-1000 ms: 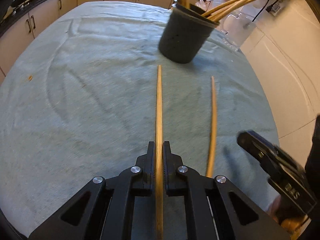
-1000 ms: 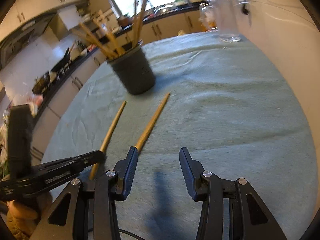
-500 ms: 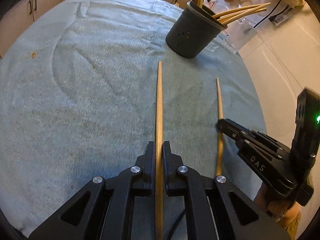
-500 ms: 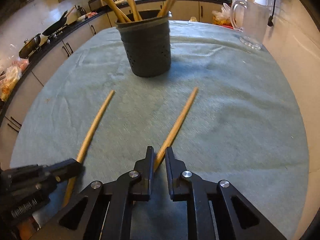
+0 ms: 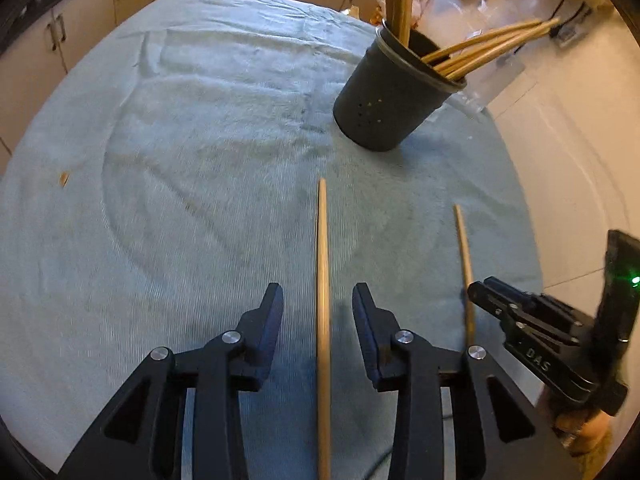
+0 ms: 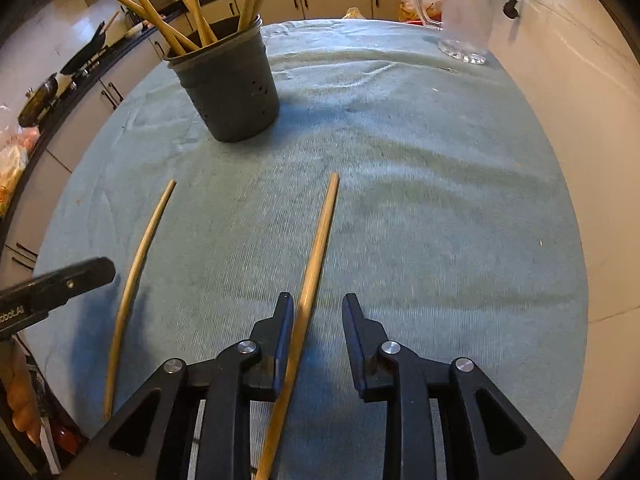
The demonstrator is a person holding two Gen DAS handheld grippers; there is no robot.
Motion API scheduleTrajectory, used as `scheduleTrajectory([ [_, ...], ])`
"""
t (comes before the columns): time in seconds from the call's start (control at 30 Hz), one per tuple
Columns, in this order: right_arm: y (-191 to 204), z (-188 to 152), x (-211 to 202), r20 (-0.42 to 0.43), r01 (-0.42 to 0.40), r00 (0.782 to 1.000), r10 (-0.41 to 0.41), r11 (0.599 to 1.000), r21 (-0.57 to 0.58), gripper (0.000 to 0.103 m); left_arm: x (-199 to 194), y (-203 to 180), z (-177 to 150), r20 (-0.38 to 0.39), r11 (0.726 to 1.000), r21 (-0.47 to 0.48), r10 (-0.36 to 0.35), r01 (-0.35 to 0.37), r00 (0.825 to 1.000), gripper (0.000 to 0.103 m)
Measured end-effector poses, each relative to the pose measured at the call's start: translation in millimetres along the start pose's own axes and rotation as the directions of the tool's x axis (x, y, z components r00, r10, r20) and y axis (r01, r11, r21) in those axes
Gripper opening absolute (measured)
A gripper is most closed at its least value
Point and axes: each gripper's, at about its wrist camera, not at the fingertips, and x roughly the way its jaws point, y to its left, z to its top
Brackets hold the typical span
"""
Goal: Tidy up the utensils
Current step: 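Close the left tool on a chopstick while the right tool grasps another chopstick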
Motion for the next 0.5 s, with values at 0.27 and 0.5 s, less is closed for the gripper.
scheduleTrajectory([
  [0.27, 9, 26, 20, -0.115, 0.042, 0.992, -0.044, 0.999, -0.024, 0.027, 26, -23, 22, -0.070, 0.991, 0.113, 0.076, -0.068, 0.995, 0.019],
  [0.5, 14, 48, 32, -0.229, 0.041, 0.972, -0.056, 0.997, -0.070, 0.028, 34, -28, 36, -0.105, 0.990, 0.133, 0.071, -0.057, 0.992, 0.019],
])
